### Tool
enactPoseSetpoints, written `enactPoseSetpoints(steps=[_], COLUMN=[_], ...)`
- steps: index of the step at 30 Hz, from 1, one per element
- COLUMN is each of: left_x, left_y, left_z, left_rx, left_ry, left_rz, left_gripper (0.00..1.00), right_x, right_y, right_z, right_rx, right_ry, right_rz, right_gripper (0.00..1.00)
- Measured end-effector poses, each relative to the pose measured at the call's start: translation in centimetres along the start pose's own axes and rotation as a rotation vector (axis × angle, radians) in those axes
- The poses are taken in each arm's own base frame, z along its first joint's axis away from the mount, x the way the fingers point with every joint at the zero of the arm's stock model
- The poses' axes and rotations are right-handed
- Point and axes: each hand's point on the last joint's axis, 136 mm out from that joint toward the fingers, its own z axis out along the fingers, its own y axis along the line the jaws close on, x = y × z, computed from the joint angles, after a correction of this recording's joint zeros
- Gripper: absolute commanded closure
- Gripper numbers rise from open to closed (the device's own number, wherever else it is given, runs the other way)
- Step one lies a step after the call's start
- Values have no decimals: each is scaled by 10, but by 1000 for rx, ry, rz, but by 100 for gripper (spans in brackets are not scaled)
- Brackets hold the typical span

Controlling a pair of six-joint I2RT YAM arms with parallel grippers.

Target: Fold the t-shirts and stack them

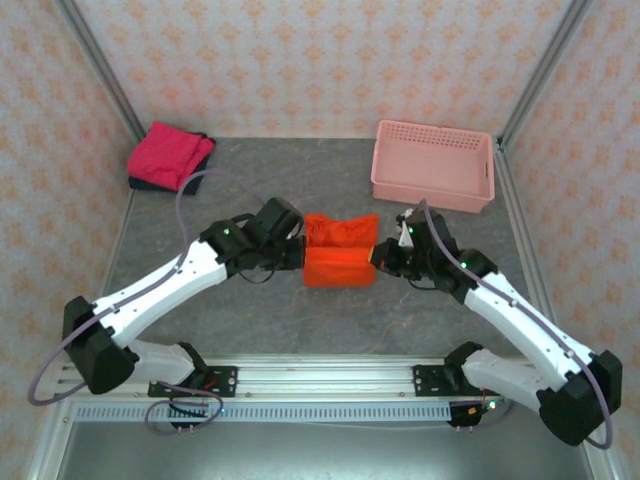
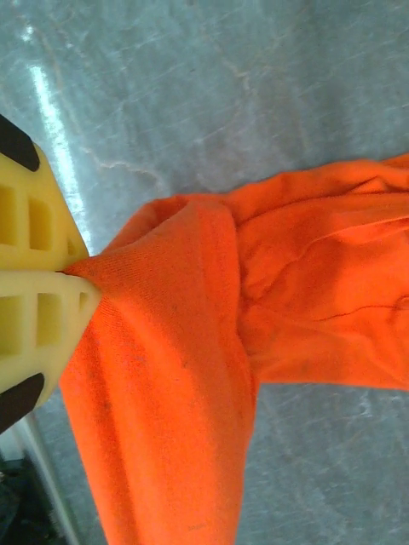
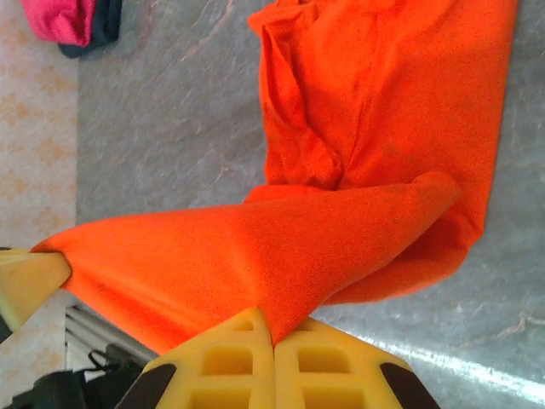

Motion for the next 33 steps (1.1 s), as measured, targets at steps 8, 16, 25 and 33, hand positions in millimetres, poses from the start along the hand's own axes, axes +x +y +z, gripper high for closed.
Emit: enactPoseSetpoints(steps=[8, 16, 25, 33], left_x=[-48, -79, -109, -132], left_y=[-2, 2, 7, 14], left_z=[28, 50, 73, 90], left_rx=[-74, -106, -136, -150], left_ry=[-25, -33, -55, -79], left_rz=[51, 68, 51, 19], left_gripper=[100, 100, 100, 100], right_x=[-41, -77, -101, -134], right_y=[-12, -18, -28, -26], right_z=[23, 41, 72, 90], right_rx=[64, 78, 78, 51], right_ry=[-12, -32, -34, -83], right_rz=[-14, -21, -9, -11], right_gripper=[100, 100, 100, 100])
